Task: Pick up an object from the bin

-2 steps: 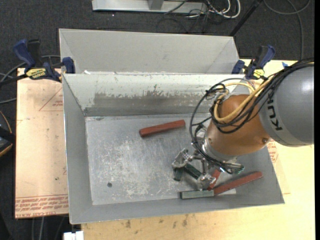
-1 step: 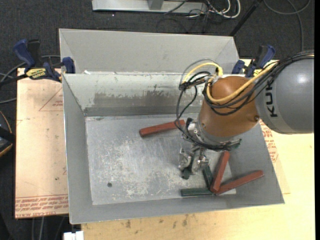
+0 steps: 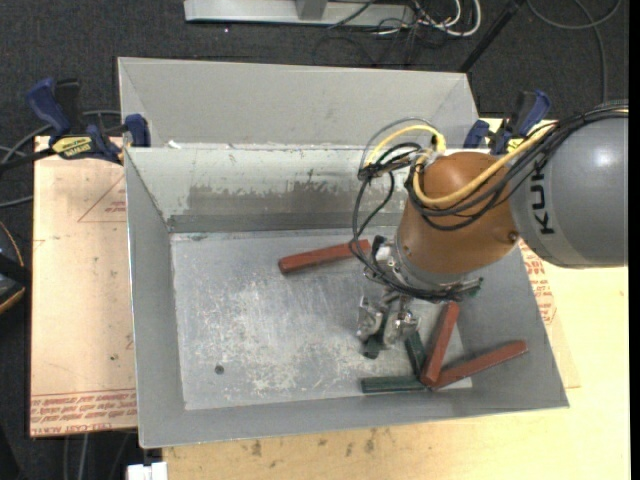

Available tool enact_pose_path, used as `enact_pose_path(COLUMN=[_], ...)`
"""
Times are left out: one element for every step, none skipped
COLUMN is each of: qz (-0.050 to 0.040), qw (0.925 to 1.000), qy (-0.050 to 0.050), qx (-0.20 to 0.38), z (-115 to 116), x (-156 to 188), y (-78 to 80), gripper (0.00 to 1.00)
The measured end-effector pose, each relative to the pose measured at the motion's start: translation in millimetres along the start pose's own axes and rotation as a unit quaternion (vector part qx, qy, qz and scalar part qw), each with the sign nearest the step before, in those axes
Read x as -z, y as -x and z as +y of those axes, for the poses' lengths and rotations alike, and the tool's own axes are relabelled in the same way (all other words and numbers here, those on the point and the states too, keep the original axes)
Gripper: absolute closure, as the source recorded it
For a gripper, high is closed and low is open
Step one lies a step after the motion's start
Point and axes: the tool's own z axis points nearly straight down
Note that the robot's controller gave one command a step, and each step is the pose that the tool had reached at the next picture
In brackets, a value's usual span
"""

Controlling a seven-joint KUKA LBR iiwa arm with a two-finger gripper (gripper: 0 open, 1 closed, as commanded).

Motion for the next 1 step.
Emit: enact_pose_path(qz=[-0.0001], qw=[1.0000], qy=[-0.001], qx=[0.009], z=[11.3], x=[140.8], y=[4.3], gripper=[1.00])
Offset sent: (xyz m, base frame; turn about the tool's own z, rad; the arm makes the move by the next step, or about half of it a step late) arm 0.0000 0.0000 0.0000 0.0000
